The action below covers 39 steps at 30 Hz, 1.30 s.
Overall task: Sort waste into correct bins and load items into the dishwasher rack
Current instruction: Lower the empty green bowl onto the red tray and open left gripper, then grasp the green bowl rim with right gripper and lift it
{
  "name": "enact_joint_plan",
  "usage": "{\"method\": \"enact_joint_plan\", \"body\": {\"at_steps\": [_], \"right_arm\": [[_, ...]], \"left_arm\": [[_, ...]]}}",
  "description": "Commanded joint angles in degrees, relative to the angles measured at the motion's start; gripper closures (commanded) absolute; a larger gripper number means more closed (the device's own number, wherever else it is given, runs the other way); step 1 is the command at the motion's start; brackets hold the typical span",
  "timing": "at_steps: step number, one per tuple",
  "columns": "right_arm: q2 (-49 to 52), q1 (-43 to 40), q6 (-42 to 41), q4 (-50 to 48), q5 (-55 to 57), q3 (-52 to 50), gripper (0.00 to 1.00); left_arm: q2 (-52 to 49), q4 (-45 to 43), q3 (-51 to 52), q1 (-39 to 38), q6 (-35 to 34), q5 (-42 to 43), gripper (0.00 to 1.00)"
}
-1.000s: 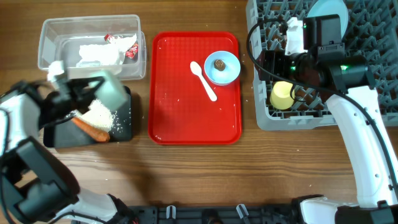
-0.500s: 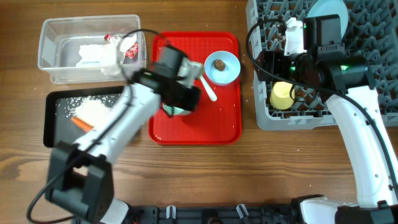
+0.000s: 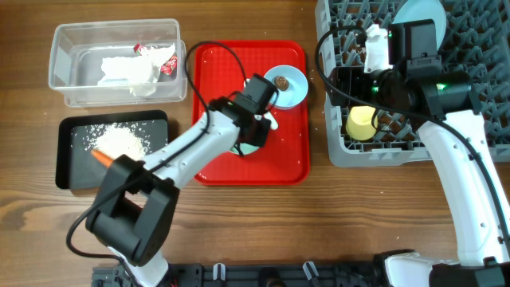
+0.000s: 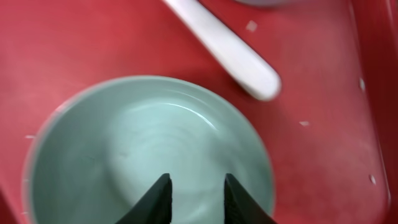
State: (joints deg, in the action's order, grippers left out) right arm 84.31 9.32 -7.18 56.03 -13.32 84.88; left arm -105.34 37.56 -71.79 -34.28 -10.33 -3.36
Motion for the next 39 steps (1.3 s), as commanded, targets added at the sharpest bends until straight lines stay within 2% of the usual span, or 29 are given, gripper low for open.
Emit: {"method": "enact_joint_plan", "body": {"at_steps": [1,4,6,8,10,13,15,18,20,24,28,31,35,39], "right_arm": [[0.66,0.15,1.03,-1.51,-4.68,-0.09,0.13],[1.60,1.86,-0.92,-4.61,-8.44,-0.09,0.19],[3.93,5.05,-1.44,-6.93,-8.39,-0.09,0.20],[8.22,9.14,-2.01,-9.20,-7.93,-0.09,0.20],[13.05,12.33,-2.93,-10.91,-7.93,-0.09,0.20],[20.92,15.89,-3.48,-12.33,-7.10,-0.09,0.33],[25.75,17.14,-3.45,-12.28,-7.10,-0.09,0.38],[30.42,17.92,-3.48,-12.35,-7.13,-0.09,0.46],[32.52,18.71,-3.39,-12.55,-6.75,-0.09,0.61],[34.10,19.43,-3.48,-12.52,-3.93,-0.09,0.75],[34.10,19.43,-3.96,-12.94,-3.02,-0.09,0.77],[34.10,19.43,-3.91,-12.96,-2.29,-0.09,0.96],[33.46,19.32,-3.91,-13.44,-1.68,0.35,0.96],[27.04,17.94,-3.89,-13.88,1.57,2.84,0.96]], "left_arm": [[7.96,1.75,-4.90,6.40,-2.29,-1.20,0.58],[16.72,2.64,-6.12,13.64,-5.57,-1.20,0.33],[21.27,2.97,-6.12,18.62,-9.31,-0.74,0.21],[24.48,3.26,-6.12,23.98,-11.21,1.73,0.15],[26.01,4.07,-6.12,29.49,-11.19,4.59,0.14],[25.38,6.32,-6.12,35.54,-11.19,7.76,0.12],[24.59,7.78,-6.10,38.34,-11.19,8.50,0.12],[23.76,8.41,-6.10,39.91,-11.19,8.50,0.12],[23.19,8.35,-6.10,39.93,-11.17,8.48,0.12],[21.40,8.44,-6.10,39.93,-11.17,8.48,0.12],[20.37,8.59,-6.10,39.93,-11.17,8.50,0.12],[20.15,8.61,-6.10,39.93,-11.19,8.50,0.12],[20.15,8.79,-6.10,39.93,-11.17,8.50,0.12],[20.15,9.07,-6.10,39.93,-11.17,8.48,0.11]]}}
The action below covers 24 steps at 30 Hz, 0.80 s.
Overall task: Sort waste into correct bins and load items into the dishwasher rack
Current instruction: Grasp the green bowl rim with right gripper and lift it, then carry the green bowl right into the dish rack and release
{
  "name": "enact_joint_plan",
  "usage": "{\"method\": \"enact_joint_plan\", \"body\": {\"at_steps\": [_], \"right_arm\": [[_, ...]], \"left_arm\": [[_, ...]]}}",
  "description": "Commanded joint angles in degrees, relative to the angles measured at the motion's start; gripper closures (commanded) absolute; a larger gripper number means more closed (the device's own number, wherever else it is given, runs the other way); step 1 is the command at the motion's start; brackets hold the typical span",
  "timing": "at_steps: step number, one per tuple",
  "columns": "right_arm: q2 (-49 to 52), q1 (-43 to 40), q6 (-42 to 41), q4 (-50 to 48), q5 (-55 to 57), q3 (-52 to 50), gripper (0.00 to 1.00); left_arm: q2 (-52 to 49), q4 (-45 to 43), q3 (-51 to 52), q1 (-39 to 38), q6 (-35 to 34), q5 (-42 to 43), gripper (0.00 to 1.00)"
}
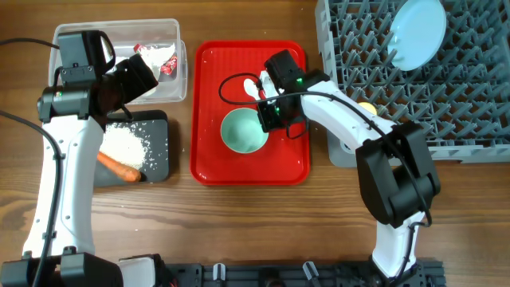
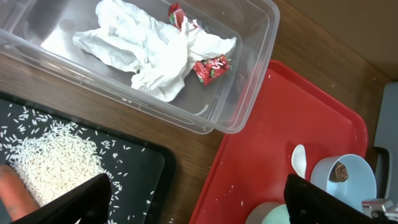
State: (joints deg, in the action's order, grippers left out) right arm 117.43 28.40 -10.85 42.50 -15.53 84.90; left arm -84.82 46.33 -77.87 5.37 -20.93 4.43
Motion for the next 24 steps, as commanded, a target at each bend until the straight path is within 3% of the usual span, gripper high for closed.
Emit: {"method": "enact_joint_plan", "body": {"at_steps": [1,6,11,17,24], "right_arm": [[-8.20,-1.49,-0.20,-0.20,5.86,3.48,0.96],[-22.86,-3.93,-1.38,-1.42,27.52,5.79,0.96],[-26.99,-8.37,-0.26,-7.48,56.22,5.77,0.96],[-20.55,-15.87,13.55,-26.69,63.67,5.40,0.96],[-5.79,-17.99,40.65,-52.65,71.78,5.40,0.95]], "left_arm": [[-0.37,0.44,-0.02,0.28,-0.57,0.70,0.09],[-0.37,1.03,-0.02,0.26,-0.59,0.72,0.07],[-0.37,1.31,-0.02,0.26,-2.34,0.76,0.08],[-0.37,1.29,-0.02,0.26,-2.32,0.92,0.08],[-0.37,1.31,-0.02,0.26,-3.76,1.11,0.08]]}}
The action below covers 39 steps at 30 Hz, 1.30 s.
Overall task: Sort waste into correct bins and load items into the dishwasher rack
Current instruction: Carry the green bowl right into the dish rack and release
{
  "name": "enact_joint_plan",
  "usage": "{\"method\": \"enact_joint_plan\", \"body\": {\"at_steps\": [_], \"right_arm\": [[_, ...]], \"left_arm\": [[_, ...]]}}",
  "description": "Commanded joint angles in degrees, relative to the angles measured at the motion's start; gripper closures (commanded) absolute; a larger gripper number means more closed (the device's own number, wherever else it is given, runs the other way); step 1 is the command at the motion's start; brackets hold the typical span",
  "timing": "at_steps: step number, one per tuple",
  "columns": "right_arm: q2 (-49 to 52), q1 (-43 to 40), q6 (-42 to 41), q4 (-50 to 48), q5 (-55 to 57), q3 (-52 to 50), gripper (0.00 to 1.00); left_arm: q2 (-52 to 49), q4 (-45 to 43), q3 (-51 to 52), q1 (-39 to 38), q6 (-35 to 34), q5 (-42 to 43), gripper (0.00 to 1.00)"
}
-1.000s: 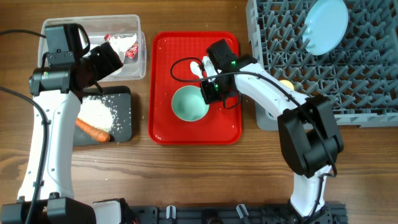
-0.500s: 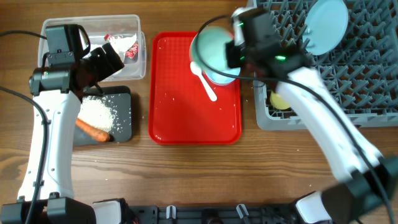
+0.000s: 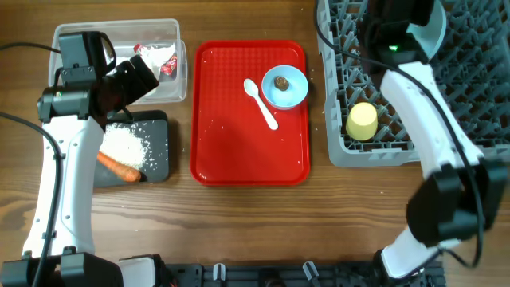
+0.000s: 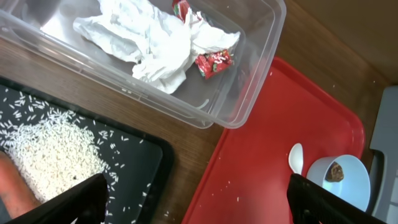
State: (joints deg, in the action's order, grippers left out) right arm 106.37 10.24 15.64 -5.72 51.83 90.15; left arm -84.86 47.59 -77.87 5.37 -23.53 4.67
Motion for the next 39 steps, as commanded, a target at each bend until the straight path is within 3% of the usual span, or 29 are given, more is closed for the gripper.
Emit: {"method": "enact_joint_plan", "body": {"at_steps": [1,6,11,18,26,27,28,31,32,33,39], "right_arm": [[8.11,0.11,17.22,-8.28,4.94,0.15,0.96],[16.81,-0.28,26.40,-18.38,10.38,0.15,0.96],[20.72,-1.70,26.36,-18.08,14.58,0.13,0.96],[21.46,-0.76,24.65,-12.87,14.56,0.11,0.96],[21.46,2.32,19.85,0.33,11.17,0.11,0.96],[21.46,2.56,19.82,1.25,11.19,0.11,0.90],[21.46,2.95,19.96,2.60,11.19,0.11,0.78],[21.46,3.82,20.00,3.65,11.19,0.11,0.17],[21.46,4.09,19.96,3.63,11.19,0.11,0.06],[21.46,4.24,19.91,3.63,11.19,0.11,0.00],[21.05,5.84,18.64,3.54,11.72,0.13,0.00]], "left_arm": [[-0.35,0.04,-0.02,0.26,-1.16,0.87,0.08],[-0.33,0.07,-0.02,0.26,-1.16,0.85,0.08],[-0.33,0.07,-0.02,0.26,-1.16,0.85,0.08],[-0.33,0.04,-0.02,0.26,-1.16,0.85,0.08],[-0.33,0.04,-0.02,0.26,-1.14,0.85,0.06],[-0.35,0.04,-0.02,0.26,-1.14,0.85,0.06],[-0.33,0.02,-0.02,0.26,-1.14,0.85,0.06],[-0.33,0.04,-0.02,0.26,-1.14,0.85,0.05],[-0.35,0.02,-0.02,0.26,-1.16,0.87,0.05],[-0.35,0.04,-0.02,0.26,-1.16,0.87,0.05],[-0.33,0.04,-0.02,0.26,-1.14,0.87,0.04]]}}
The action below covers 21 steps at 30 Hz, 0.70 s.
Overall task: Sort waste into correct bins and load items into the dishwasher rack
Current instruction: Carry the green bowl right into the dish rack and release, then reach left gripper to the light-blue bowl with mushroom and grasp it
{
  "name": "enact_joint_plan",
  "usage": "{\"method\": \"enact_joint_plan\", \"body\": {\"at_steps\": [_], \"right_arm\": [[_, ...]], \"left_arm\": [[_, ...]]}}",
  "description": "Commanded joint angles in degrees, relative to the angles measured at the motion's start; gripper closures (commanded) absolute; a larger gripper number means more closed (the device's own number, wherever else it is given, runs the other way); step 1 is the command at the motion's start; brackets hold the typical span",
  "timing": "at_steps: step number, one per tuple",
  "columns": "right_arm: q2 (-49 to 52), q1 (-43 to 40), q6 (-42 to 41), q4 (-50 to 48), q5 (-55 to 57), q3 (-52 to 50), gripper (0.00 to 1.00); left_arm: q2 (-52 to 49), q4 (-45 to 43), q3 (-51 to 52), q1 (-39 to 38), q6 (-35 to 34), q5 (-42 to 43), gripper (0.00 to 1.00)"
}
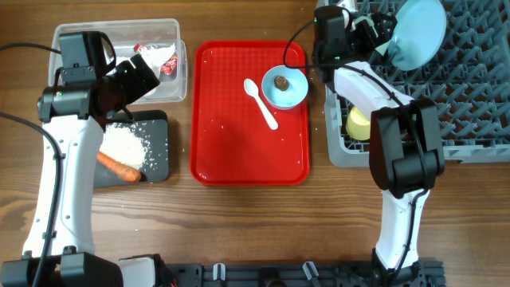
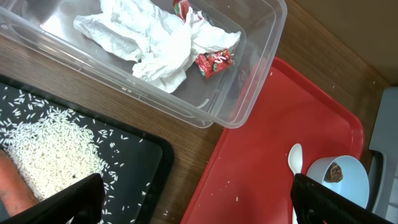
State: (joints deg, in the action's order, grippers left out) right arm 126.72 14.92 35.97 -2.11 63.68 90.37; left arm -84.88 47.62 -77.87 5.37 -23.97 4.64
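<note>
My left gripper (image 2: 199, 208) hangs open over the gap between the black tray (image 2: 134, 177) and the red tray (image 2: 280, 118), holding nothing. On the red tray lie a white spoon (image 1: 263, 101) and a small blue bowl (image 1: 285, 86) with a brown scrap in it. My right gripper (image 1: 373, 25) is at the back left of the grey dishwasher rack (image 1: 470, 119), its fingers against the left rim of a pale blue-green dish (image 1: 420, 22) standing on edge. Whether those fingers grip it is unclear. A yellow cup (image 1: 360, 121) lies in the rack.
The clear bin (image 2: 249, 93) holds crumpled tissue (image 2: 146, 43) and red wrappers (image 2: 212, 62). The black tray carries rice (image 1: 123, 143) and a carrot (image 1: 118, 166). My right arm crosses the rack's front left corner.
My right arm has shifted: its wrist was above the rack's back edge and now sits at the rack's back left corner, fingers pointing right at the dish. The left arm has not moved.
First my left gripper was over a green bowl on the red tray while the right was at the rack. Then the left was back over the bins, open, and the right was at that bowl. Later the bowl was off the tray, with the right arm at the rack.
</note>
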Motion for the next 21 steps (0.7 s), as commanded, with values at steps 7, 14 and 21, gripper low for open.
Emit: {"method": "enact_joint_plan", "body": {"at_steps": [7,14,21], "right_arm": [[-3.82,4.90,-1.64,-1.25,-0.26,-0.09,0.00],[-10.49,8.96,-12.28,1.27,-2.47,-0.09,0.00],[-23.04,11.28,-36.17,31.19,-47.89,-0.09,0.00]], "left_arm": [[-0.31,0.04,-0.02,0.26,-0.72,0.87,0.04],[-0.31,0.22,-0.02,0.26,-0.70,0.87,0.04],[-0.31,0.66,-0.02,-0.44,1.31,1.53,0.00]]}}
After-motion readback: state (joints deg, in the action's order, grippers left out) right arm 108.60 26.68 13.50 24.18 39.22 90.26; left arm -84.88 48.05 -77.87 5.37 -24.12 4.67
